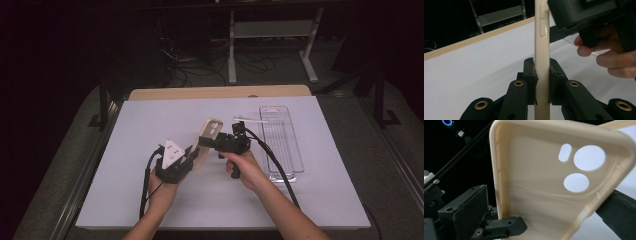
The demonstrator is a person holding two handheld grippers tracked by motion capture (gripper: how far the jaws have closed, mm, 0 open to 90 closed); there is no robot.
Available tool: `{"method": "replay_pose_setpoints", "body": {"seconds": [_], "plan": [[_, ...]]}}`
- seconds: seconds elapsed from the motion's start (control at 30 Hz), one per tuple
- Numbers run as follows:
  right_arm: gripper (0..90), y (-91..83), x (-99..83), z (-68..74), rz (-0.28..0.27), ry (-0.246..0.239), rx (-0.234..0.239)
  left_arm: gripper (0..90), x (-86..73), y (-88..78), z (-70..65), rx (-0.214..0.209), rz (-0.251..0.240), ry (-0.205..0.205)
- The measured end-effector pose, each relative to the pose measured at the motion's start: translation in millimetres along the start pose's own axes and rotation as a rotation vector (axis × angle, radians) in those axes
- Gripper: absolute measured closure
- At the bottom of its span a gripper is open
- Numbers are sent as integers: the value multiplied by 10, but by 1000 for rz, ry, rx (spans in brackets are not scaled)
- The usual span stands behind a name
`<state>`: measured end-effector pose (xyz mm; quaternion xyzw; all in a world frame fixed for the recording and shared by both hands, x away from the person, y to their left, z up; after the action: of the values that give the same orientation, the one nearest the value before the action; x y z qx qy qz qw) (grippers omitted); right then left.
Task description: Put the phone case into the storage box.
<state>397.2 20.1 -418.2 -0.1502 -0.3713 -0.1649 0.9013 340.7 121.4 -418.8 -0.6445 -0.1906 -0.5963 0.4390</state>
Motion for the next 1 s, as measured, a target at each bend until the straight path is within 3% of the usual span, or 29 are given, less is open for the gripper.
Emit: {"method": "replay_pose_setpoints", "body": {"seconds": [0.33,0.47,0.53,0.67,0.87,1.0], "plan": [[0,22,-15,-24,-22,21,-12,786,-3,19,-73,-11,3,7],[0,41,-30,-26,-26,28,-6,786,0,32,-98,-13,-6,-9],[0,52,-37,-14,-27,34,-3,786,-10,23,-92,-14,9,15],[0,65,-46,-16,-33,28,-6,786,-7,29,-111,-17,2,12],[49,52,-32,-31,-46,39,-11,786,10,31,-130,-17,-19,-13],[63,49,-35,-30,-46,37,-13,785,11,27,-137,-19,-17,-4]]}}
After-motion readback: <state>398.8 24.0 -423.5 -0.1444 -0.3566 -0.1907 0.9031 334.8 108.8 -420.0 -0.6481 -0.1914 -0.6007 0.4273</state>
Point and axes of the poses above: each handheld gripper's, and its own axes: y roughly forward along the jaws, x roughly out of its top, z roughly to its left, the point moved 8 cm from there along y, roughly forward along the jaws, and after that the axes turned 4 degrees about -z, right-handed, at the moved point
